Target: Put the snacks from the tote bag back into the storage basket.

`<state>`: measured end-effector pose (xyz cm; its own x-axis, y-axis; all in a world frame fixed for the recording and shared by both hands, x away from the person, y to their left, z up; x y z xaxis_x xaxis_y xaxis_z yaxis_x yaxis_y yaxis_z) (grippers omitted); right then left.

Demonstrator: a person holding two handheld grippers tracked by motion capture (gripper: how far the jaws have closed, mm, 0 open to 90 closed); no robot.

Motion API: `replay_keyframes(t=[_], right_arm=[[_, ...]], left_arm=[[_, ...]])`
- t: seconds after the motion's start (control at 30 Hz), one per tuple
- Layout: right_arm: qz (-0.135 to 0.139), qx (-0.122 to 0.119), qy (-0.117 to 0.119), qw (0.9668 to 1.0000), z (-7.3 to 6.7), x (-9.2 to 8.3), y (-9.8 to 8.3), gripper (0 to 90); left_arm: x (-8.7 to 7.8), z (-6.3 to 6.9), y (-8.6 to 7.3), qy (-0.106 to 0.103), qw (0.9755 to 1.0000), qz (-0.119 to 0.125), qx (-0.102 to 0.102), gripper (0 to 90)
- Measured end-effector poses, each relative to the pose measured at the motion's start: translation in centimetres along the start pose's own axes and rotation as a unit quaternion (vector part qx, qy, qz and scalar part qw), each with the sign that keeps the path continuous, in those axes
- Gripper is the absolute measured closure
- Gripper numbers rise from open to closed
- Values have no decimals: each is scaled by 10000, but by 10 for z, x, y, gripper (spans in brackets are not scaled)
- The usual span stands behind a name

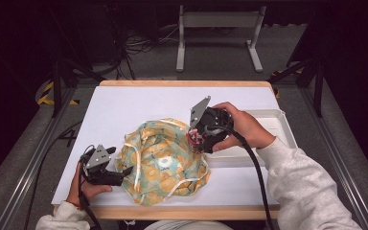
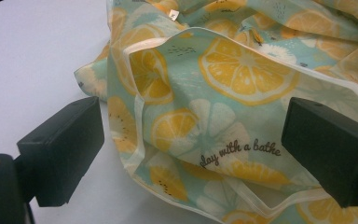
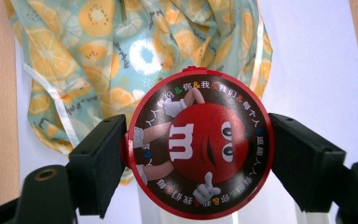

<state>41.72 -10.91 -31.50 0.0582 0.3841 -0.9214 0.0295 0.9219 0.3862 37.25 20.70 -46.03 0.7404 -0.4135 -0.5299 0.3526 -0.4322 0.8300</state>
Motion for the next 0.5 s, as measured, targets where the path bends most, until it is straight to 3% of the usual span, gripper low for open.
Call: replay_keyframes(t=[0.5], right_arm=[[-179, 332, -108, 9992, 13, -8, -34, 237]], left_arm=[[0, 0, 0, -6, 10000, 3, -5, 63]])
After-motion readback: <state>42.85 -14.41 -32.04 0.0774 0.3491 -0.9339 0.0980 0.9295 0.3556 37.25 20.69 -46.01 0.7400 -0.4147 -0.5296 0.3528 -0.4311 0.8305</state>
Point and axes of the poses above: each handheld gripper's, and its own axes: x roughly forward along the jaws, y roughly out of its top, z roughly to its right, the point moved 4 cm from there along x, roughly forward along the jaws, and after that the axes turned 13 degrees about y, right-handed, at the moved point
